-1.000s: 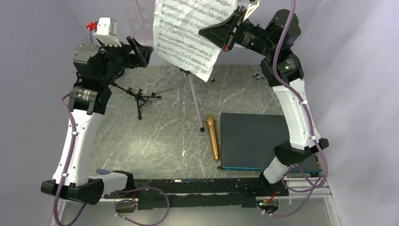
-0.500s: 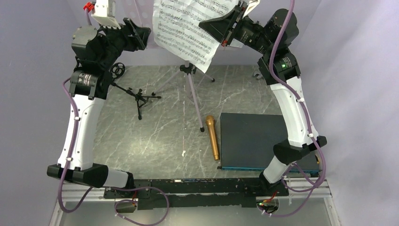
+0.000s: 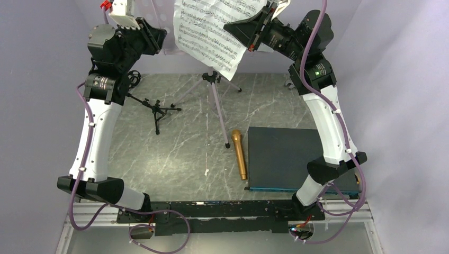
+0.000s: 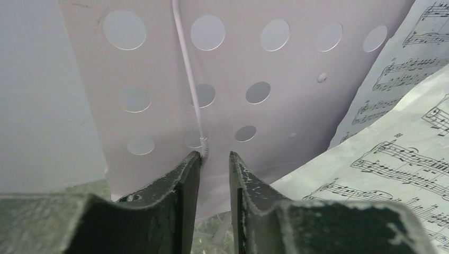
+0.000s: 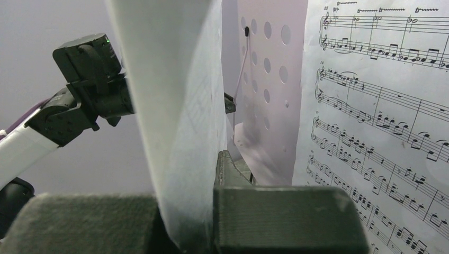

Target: Set up the instrument practice props

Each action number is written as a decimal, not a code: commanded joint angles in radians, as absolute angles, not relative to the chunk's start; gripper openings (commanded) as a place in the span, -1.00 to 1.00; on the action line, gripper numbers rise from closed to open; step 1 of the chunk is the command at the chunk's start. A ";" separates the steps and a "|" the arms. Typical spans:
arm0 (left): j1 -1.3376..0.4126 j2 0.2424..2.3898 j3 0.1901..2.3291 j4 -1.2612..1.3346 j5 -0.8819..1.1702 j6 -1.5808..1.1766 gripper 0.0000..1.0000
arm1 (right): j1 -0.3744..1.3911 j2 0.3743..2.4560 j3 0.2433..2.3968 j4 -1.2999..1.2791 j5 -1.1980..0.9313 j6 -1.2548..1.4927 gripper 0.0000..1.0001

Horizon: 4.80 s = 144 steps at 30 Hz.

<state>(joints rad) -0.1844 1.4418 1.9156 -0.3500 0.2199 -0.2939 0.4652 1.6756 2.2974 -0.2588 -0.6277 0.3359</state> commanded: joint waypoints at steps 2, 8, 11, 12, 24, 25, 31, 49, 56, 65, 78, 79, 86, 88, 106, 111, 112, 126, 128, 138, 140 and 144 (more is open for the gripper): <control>-0.183 1.416 1.920 -0.300 0.242 -0.299 -0.45 | 0.462 1.660 2.301 -0.214 -0.609 0.321 -1.00; -0.183 1.411 1.909 -0.302 0.241 -0.284 -0.64 | 0.462 1.664 2.301 -0.199 -0.602 0.333 -1.00; -0.183 1.406 1.905 -0.302 0.247 -0.281 -0.76 | 0.462 1.667 2.301 -0.198 -0.586 0.330 -1.00; -0.183 1.404 1.901 -0.297 0.248 -0.282 -0.81 | 0.462 1.670 2.302 -0.198 -0.583 0.329 -1.00; -0.183 1.357 1.818 -0.232 0.296 -0.277 -0.95 | 0.462 1.678 2.291 -0.165 -0.569 0.311 -1.00; -0.183 1.353 1.812 -0.228 0.300 -0.276 -0.95 | 0.462 1.679 2.287 -0.155 -0.575 0.311 -1.00; -0.183 1.344 1.802 -0.230 0.318 -0.261 -0.95 | 0.463 1.701 2.291 -0.121 -0.590 0.306 -1.00; -0.183 1.294 1.732 -0.157 0.373 -0.224 -0.95 | 0.462 1.824 2.391 -0.035 -0.593 0.379 -1.00; -0.183 1.289 1.718 -0.144 0.403 -0.218 -0.95 | 0.463 1.852 2.412 -0.011 -0.597 0.405 -1.00; -0.183 1.273 1.709 -0.123 0.299 -0.289 0.00 | 0.464 1.816 2.339 0.027 -0.583 0.398 -1.00; -0.183 1.331 1.773 -0.100 0.244 -0.374 0.07 | 0.464 1.810 2.331 0.030 -0.577 0.389 -1.00; -0.183 1.339 1.776 -0.091 0.258 -0.379 0.07 | 0.463 1.810 2.329 0.031 -0.575 0.387 -1.00; -0.183 1.371 1.803 -0.085 0.273 -0.404 -0.02 | 0.464 1.813 2.327 0.027 -0.577 0.379 -1.00; -0.183 1.369 1.790 -0.068 0.274 -0.410 -0.14 | 0.463 1.813 2.324 0.029 -0.578 0.379 -1.00; -0.183 1.323 1.703 0.030 0.280 -0.402 -0.95 | 0.465 1.850 2.362 0.050 -0.577 0.407 -1.00; -0.182 1.279 1.615 0.143 0.287 -0.390 -0.95 | 0.469 1.871 2.389 0.045 -0.575 0.413 -1.00; -0.183 1.273 1.597 0.163 0.284 -0.386 -0.95 | 0.470 1.873 2.389 0.045 -0.574 0.413 -1.00; -0.183 1.264 1.542 0.266 0.341 -0.342 -0.95 | 0.494 1.913 2.443 0.043 -0.552 0.418 -1.00; -0.183 1.267 1.545 0.257 0.345 -0.337 -0.95 | 0.502 1.919 2.451 0.038 -0.551 0.412 -1.00; -0.183 1.275 1.543 0.259 0.377 -0.333 -0.95 | 0.561 1.945 2.470 0.029 -0.535 0.377 -1.00; -0.183 1.272 1.538 0.261 0.373 -0.332 -0.95 | 0.579 1.957 2.493 0.007 -0.523 0.353 -1.00; -0.183 1.262 1.527 0.257 0.361 -0.327 -0.86 | 0.598 1.967 2.500 0.005 -0.516 0.342 -1.00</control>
<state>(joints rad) -0.1802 1.2850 1.5223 0.2050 0.3367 -0.3515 0.5785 1.9656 2.4500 -0.0078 -0.5396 0.3767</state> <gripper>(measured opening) 0.043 0.010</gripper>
